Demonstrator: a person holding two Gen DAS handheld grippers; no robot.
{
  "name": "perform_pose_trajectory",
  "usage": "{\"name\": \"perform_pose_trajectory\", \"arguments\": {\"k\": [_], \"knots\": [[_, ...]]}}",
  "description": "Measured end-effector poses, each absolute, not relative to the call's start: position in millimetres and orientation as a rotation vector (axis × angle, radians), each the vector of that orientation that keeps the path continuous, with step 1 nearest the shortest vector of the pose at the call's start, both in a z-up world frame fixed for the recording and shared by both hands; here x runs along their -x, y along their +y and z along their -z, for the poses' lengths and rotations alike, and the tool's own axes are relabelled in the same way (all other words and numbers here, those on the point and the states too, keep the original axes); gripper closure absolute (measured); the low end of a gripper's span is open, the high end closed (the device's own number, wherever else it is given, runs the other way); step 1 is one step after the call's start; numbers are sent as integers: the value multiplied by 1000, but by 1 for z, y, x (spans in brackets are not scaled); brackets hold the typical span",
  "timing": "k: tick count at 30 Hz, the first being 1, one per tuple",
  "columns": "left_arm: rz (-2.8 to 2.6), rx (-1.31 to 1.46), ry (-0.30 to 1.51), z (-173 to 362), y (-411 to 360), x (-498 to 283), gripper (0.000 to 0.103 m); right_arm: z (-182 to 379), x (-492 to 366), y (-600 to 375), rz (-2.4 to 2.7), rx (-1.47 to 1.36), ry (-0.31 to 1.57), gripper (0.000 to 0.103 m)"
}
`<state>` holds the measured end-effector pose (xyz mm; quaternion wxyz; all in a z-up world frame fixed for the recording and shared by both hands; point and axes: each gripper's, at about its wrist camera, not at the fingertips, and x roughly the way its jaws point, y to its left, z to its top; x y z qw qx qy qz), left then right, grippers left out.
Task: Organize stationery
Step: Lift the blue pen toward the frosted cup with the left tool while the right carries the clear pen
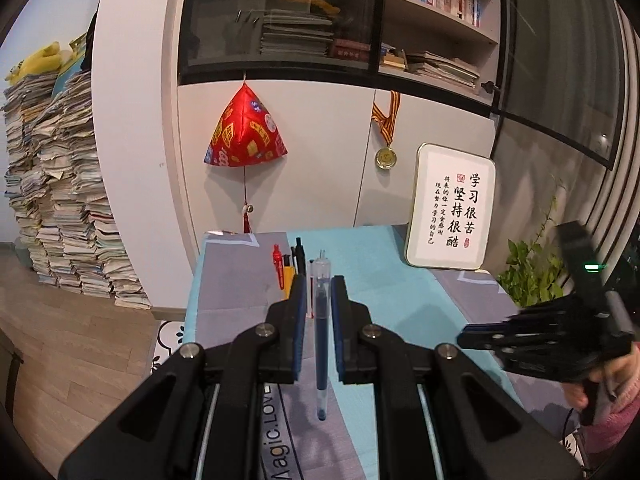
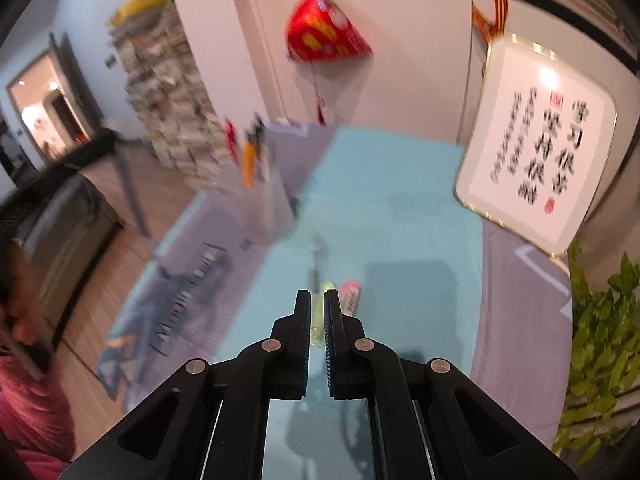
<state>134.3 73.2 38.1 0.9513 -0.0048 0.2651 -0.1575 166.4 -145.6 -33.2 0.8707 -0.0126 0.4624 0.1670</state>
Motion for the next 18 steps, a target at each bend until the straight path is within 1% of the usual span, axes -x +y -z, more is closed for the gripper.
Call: {"name": "perform_pose_trajectory", "arguments": {"k": [3,7,14,18], "knots": [[321,24,558,-32,76,-136,93,52,-193,-142,-343,28,1040,97],[311,34,582,-22,81,-137,93,69,-221,-114,-377,74,1099,96],[298,45,607,-13,93,-144,93,95,-247,-63,-420,130,1157,95],[302,50,611,-10,99,-147,93,105,-259,-49,-390,143,1177,94]]}}
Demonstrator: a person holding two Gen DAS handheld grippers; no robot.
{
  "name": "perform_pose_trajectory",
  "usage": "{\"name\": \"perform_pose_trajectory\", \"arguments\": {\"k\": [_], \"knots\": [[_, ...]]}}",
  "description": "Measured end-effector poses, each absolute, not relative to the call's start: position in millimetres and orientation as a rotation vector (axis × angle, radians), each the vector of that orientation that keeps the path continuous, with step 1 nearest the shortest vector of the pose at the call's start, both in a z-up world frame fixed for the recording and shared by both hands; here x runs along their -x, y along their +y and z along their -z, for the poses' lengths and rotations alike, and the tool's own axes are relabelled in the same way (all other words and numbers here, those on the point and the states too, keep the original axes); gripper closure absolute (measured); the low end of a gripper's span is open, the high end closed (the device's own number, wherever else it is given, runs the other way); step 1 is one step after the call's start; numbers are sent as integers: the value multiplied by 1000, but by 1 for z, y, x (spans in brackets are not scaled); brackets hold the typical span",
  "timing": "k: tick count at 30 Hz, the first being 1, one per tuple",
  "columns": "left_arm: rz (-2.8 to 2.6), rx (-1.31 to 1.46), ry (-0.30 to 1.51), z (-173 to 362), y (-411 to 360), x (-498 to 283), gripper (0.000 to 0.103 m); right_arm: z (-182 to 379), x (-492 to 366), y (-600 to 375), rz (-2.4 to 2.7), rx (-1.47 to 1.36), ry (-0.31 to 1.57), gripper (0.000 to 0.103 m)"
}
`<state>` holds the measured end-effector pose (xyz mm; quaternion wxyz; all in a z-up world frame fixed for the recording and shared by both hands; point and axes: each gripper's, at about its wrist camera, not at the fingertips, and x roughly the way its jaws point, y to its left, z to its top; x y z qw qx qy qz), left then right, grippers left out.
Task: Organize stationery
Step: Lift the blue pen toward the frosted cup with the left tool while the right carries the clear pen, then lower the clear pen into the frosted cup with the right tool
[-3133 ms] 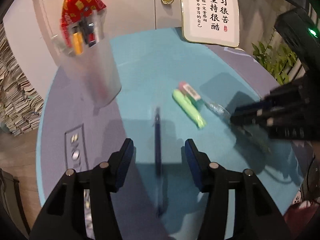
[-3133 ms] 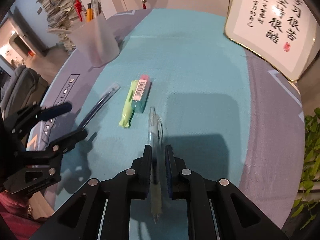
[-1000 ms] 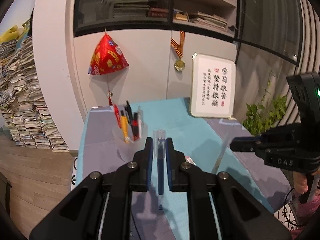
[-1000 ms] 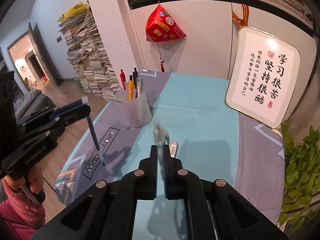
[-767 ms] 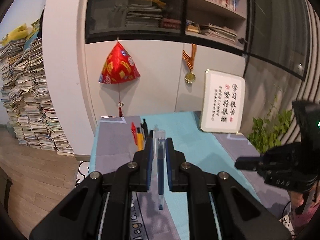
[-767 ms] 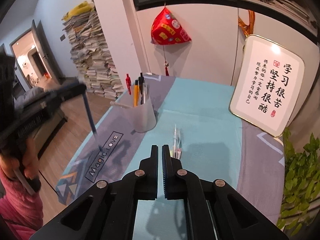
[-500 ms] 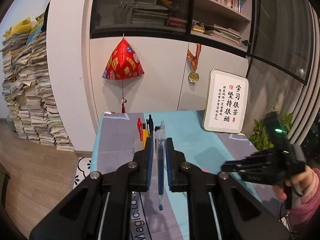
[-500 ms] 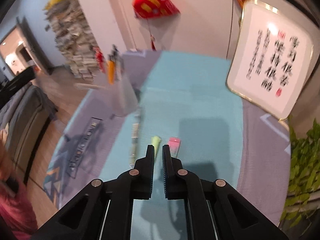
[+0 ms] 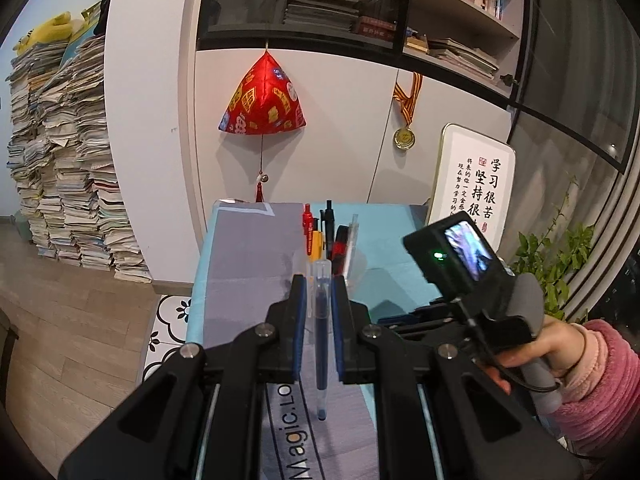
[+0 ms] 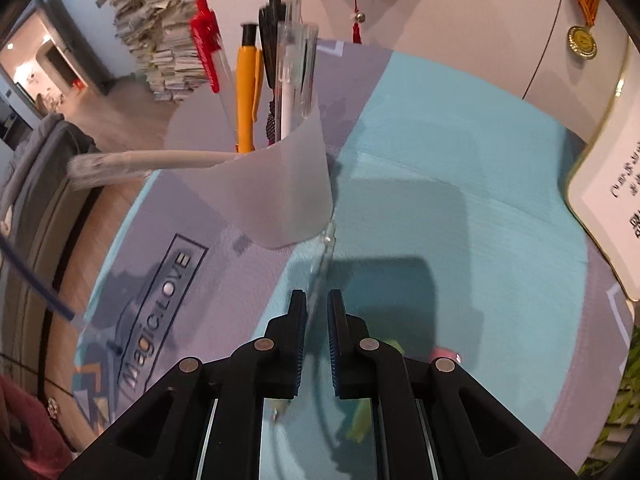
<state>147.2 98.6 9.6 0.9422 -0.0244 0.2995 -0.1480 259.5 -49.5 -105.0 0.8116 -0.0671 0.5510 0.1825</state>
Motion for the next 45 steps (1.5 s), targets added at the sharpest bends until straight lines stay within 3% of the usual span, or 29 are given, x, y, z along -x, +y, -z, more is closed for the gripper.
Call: {"name": "perform_pose_trajectory", "arguments": {"k": [17,36,45], "knots": [[305,60,630,-1,101,-152,93,122,-268,-67,-374,27,1185,92],[276,35,524,-48,95,-166,93,6,-179,-94,-426,7,863,92],[257,50,438,-75,91,-196,93,-11,-170,-94,-428,16,813,92]]}}
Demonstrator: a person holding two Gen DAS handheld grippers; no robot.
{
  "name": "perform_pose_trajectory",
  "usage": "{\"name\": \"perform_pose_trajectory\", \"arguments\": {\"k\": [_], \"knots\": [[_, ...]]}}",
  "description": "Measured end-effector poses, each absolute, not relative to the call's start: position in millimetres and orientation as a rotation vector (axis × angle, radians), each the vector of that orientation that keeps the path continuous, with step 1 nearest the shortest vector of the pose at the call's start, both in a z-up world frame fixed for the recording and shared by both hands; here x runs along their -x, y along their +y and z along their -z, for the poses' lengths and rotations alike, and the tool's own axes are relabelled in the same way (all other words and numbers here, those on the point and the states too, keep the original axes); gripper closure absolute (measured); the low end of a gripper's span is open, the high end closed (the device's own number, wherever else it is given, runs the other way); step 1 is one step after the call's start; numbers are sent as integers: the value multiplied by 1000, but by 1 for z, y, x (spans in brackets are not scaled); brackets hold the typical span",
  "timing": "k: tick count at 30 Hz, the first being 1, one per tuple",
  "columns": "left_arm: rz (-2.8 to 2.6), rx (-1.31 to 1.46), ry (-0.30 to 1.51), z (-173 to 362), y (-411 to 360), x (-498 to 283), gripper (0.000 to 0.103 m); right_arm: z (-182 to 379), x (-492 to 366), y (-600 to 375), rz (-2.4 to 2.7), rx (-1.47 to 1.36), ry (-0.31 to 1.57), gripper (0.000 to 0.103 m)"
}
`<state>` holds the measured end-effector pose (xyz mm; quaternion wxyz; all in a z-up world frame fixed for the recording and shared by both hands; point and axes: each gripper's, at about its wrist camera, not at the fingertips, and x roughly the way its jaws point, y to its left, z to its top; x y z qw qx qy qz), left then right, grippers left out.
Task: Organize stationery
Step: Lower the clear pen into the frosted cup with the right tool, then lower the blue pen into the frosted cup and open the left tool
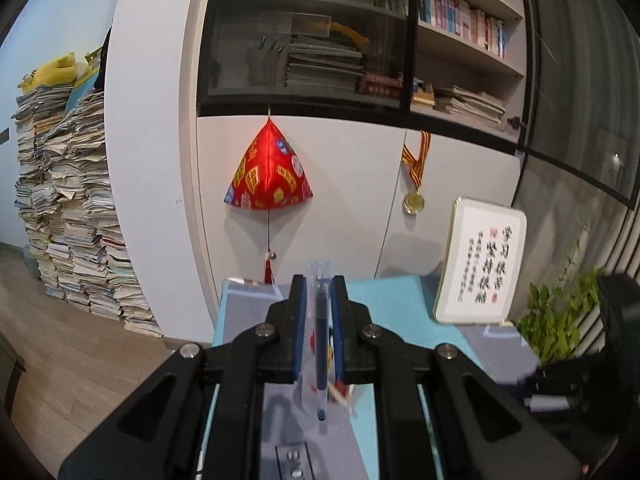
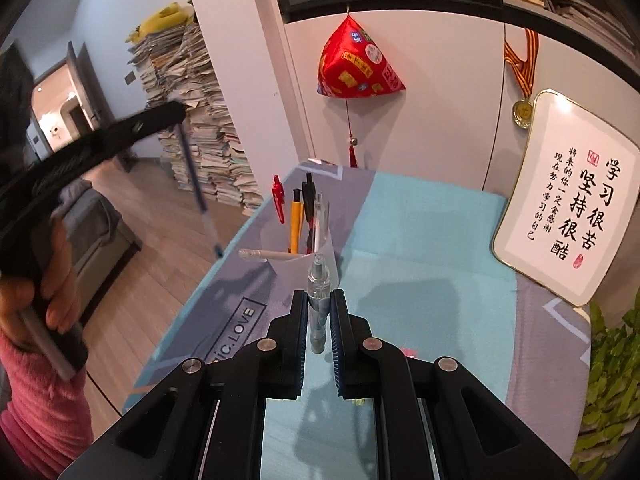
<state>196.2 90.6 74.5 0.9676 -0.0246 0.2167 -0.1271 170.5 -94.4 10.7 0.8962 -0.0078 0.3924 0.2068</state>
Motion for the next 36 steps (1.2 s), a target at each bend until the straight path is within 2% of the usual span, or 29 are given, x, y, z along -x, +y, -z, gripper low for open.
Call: {"name": "perform_pose_trajectory", "arguments": {"k": [6,15,32,35,36], "knots": [[250,92,423,-60,87,-220,93,-20,-171,-99,-415,11,793,92],[270,123,498,-14,89,-233,93,-37,-180,-107,-401,-33,746,92],[283,129,586,19,87,-225,92,-57,-199,-92,-419,-59,704,92],[257,143,572,17,90,-219,78,-60,-203,-88,-418,-61,700,92],[249,156,559,15,93,-215,69,-61,-204,-86,-419,-60,697,92]]}}
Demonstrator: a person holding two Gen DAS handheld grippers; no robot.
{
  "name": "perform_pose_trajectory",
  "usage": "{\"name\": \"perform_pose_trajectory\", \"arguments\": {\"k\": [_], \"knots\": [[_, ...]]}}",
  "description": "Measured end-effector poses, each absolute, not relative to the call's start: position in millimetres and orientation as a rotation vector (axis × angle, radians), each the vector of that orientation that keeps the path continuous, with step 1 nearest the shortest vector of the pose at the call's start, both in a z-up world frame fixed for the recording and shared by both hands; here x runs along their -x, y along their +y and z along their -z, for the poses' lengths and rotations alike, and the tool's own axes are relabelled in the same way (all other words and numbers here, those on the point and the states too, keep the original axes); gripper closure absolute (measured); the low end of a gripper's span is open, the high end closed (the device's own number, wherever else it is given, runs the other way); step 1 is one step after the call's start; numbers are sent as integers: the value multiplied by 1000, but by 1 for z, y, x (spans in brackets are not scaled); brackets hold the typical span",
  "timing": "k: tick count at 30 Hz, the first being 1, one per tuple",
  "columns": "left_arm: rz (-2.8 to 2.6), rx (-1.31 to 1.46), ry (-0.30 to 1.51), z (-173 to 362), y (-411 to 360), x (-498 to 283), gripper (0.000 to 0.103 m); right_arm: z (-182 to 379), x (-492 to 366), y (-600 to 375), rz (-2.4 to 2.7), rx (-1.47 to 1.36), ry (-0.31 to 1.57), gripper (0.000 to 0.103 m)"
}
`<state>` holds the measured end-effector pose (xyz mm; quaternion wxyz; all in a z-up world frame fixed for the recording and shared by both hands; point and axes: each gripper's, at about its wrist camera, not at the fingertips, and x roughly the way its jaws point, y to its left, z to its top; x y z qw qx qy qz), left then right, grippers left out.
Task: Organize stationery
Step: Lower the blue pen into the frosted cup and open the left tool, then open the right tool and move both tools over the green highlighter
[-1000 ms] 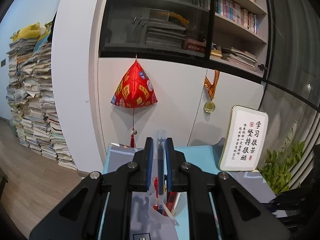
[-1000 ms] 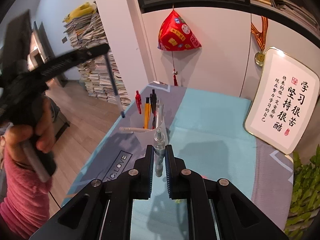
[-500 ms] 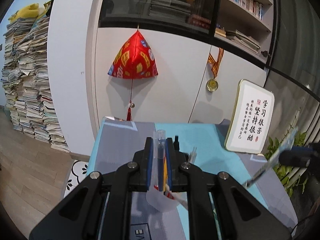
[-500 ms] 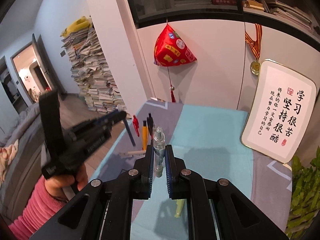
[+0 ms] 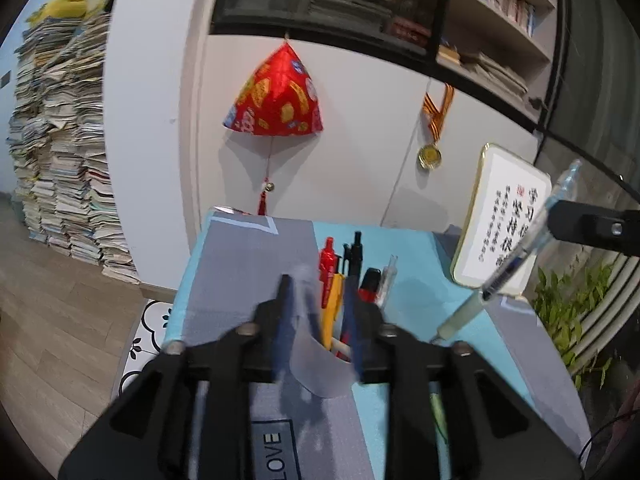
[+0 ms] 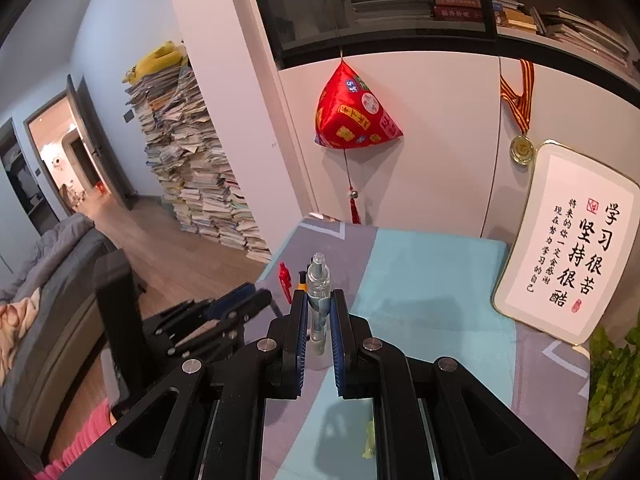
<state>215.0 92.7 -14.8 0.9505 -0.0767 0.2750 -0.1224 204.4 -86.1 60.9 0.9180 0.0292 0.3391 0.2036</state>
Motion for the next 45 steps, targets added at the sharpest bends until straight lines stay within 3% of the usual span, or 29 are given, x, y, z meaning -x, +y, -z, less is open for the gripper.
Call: {"name": "perform_pose_trajectory", "arguments": {"k": [2,7,19,45], "knots": [[237,177,533,11,97,-206,61,-63,-208,-81,-420,-53,694,92],[196,159,490,7,105,-178,57,-62,-218,-65,-402,-16,687,92],[181,154,587,45,112,-143,57,-36,-234,-47,-375,25,735,92],[218,112,652,58,93,-138,57,22,-252,-44,-367,25,880,92]]}}
